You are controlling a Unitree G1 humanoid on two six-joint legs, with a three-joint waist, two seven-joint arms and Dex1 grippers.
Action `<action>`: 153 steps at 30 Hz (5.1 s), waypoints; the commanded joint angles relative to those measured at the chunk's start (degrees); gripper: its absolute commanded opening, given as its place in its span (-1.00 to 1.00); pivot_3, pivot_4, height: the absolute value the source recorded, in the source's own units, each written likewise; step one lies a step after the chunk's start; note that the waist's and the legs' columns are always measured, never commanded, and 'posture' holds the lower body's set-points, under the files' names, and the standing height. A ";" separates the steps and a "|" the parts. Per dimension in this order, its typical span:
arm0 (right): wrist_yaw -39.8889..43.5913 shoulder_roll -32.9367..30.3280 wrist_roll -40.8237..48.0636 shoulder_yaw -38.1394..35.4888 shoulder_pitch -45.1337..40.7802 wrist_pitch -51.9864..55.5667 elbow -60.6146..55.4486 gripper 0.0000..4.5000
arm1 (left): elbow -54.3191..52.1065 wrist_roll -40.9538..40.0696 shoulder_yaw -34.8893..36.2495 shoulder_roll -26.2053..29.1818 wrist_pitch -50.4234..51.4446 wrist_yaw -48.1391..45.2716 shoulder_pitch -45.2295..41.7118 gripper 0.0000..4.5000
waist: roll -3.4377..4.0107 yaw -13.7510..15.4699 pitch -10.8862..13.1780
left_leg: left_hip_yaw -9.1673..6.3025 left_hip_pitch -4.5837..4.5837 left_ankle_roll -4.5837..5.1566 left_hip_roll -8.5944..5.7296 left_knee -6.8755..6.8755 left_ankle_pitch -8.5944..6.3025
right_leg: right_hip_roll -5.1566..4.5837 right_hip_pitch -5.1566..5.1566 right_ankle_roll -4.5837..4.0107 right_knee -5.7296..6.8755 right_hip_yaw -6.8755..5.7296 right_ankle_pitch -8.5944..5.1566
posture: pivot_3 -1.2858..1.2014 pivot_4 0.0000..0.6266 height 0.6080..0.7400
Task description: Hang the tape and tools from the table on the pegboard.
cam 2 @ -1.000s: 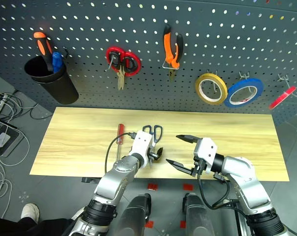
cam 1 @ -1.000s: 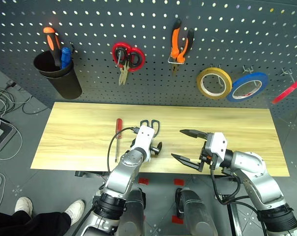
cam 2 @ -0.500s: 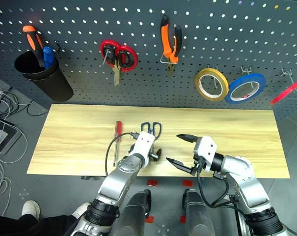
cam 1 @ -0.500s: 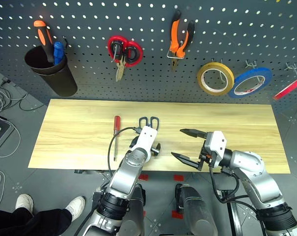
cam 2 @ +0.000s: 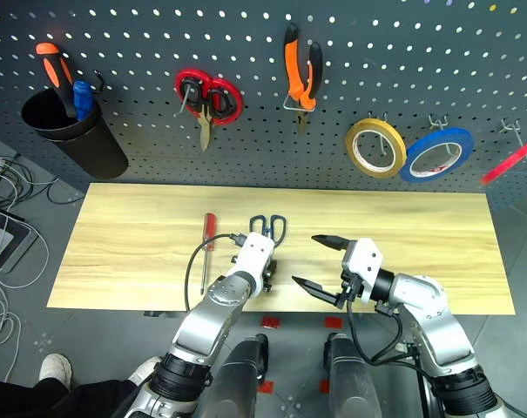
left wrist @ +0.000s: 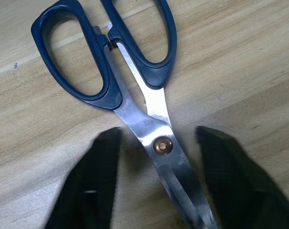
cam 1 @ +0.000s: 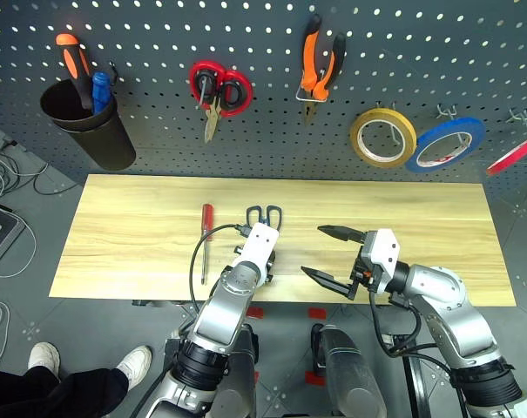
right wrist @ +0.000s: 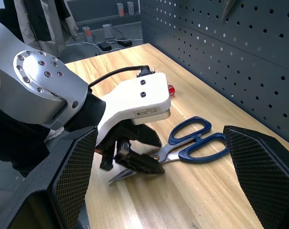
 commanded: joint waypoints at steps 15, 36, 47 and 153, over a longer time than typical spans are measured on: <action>1.08 0.75 0.69 -0.25 -0.64 -1.51 0.08 1.00 | -1.69 1.28 0.72 0.39 0.75 1.03 0.42 -0.74 | -0.04 0.04 0.35 | -0.01 0.00 -0.02 0.02 -0.05 0.01 | -0.03 -0.02 0.01 -0.03 0.00 0.00 | 0.08 0.44 1.00; -8.38 1.52 6.64 -6.54 2.13 7.05 -12.82 1.00 | -16.68 -0.16 3.38 15.76 -19.38 -9.61 9.97 -0.74 | -0.04 1.35 -0.79 | -0.18 -0.08 -0.97 0.05 -0.78 0.55 | -0.42 -0.35 0.02 -0.17 -0.21 -0.01 | 0.10 -0.09 1.00; -15.91 3.36 9.54 -9.42 1.39 11.56 -19.11 1.00 | -20.31 -4.09 10.62 14.17 -32.97 -10.41 15.86 -0.74 | -0.09 1.45 -6.85 | -0.14 -0.78 -0.97 -0.17 -0.73 0.72 | -0.36 -0.85 -0.02 -0.16 -0.56 0.01 | 0.11 -0.46 1.00; -10.01 2.03 -2.15 7.01 -4.97 14.16 -10.39 1.00 | 5.04 -15.20 26.42 10.80 -0.02 -5.41 -6.05 0.99 | -0.50 0.80 -1.64 | -0.34 0.08 -0.06 -0.66 -0.53 0.39 | -0.38 -0.06 -0.03 0.07 -0.23 -0.04 | 0.10 0.49 1.00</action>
